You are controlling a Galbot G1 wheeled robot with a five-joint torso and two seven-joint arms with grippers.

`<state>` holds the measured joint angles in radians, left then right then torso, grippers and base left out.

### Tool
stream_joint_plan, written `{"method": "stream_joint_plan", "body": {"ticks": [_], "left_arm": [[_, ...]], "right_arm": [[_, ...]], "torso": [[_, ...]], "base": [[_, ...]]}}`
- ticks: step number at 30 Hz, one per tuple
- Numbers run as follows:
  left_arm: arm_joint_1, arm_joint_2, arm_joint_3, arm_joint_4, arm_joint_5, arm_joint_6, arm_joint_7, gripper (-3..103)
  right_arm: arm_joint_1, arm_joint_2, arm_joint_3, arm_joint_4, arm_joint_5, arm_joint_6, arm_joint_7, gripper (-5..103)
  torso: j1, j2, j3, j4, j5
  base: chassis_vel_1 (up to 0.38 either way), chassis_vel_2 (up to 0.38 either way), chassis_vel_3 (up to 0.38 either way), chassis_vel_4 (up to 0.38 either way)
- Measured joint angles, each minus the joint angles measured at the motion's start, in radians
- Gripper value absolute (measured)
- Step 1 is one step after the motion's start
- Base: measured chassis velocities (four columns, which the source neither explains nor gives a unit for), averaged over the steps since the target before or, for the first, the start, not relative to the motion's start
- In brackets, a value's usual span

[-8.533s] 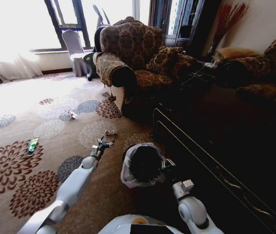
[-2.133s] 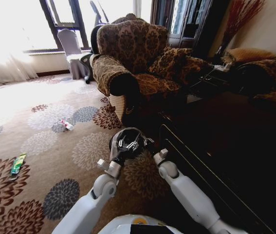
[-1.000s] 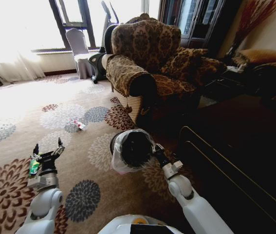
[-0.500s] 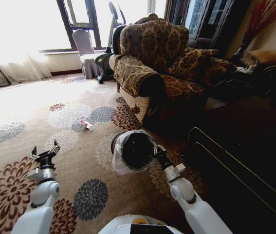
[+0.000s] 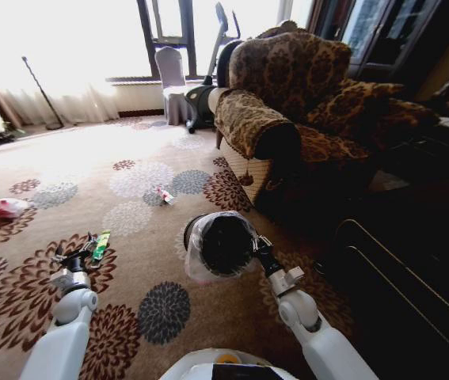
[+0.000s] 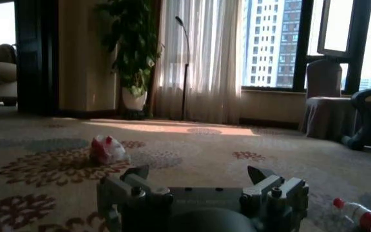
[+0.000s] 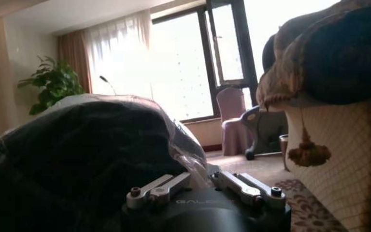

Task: Pick up the trash from the ground and place it into the trash bin.

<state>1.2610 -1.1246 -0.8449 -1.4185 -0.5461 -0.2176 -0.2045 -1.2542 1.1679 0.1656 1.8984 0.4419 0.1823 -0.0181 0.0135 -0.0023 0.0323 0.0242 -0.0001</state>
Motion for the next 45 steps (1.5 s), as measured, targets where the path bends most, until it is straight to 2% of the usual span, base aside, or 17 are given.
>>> {"method": "stream_joint_plan", "body": {"ticks": [2,5,6,7,11,16,24,33,37,45], "left_arm": [[-0.022,0.012,0.023,0.050,-0.004,0.004,0.016,100],[-0.082,0.036,0.068,0.159,0.012,0.006,0.094,100],[-0.082,0.036,0.068,0.159,0.012,0.006,0.094,100],[-0.111,0.046,0.085,0.203,0.026,0.004,0.120,100],[-0.216,0.086,0.167,0.355,0.068,-0.013,0.196,100],[-0.305,0.097,0.226,0.468,0.079,-0.016,0.245,100],[-0.358,0.093,0.291,0.525,0.055,0.008,0.254,100],[-0.395,0.063,0.341,0.567,0.046,0.038,0.266,100],[-0.409,0.052,0.366,0.593,0.049,0.049,0.251,100],[-0.450,0.023,0.385,0.677,0.067,0.105,0.221,100]], "right_arm": [[-0.004,-0.001,0.003,0.000,-0.007,0.000,0.000,0],[-0.008,-0.001,0.004,0.001,-0.009,-0.004,0.000,0],[-0.008,-0.001,0.004,0.001,-0.009,-0.004,0.000,0],[-0.008,-0.001,0.004,0.001,-0.009,-0.005,0.000,0],[-0.006,0.000,-0.001,0.006,-0.022,-0.014,0.000,0],[-0.010,0.000,-0.009,0.013,-0.031,-0.024,0.000,0],[-0.022,0.007,-0.024,0.022,-0.045,-0.027,0.000,0],[-0.031,0.006,-0.025,0.031,-0.049,-0.038,0.000,0],[-0.043,0.001,-0.016,0.036,-0.046,-0.038,0.000,0],[-0.064,-0.001,0.003,0.036,-0.045,-0.032,0.000,0]], "torso": [[0.000,0.000,0.000,0.0002,0.0001],[0.000,0.000,0.000,0.0006,0.0001],[0.000,0.000,0.000,0.0006,0.0001],[0.000,0.000,0.000,0.0007,0.0000],[0.000,0.000,0.000,-0.0001,0.0005],[0.000,0.000,0.000,-0.0010,0.0000],[0.000,0.000,0.000,0.0002,0.0003],[0.000,0.000,0.000,-0.0002,-0.0001],[0.000,0.000,0.000,-0.0008,0.0005],[0.000,0.000,0.000,0.0001,0.0005]], "base": [[0.137,0.152,0.113,0.134],[0.133,0.137,0.127,0.124],[0.128,0.125,0.105,0.121],[0.105,0.125,0.105,0.074],[0.058,0.056,0.067,0.055],[0.000,0.000,0.000,0.000],[-0.022,0.033,0.034,-0.039],[-0.153,0.177,0.175,-0.168],[-0.184,0.183,0.152,-0.163],[-0.038,0.033,0.022,-0.023]]}}
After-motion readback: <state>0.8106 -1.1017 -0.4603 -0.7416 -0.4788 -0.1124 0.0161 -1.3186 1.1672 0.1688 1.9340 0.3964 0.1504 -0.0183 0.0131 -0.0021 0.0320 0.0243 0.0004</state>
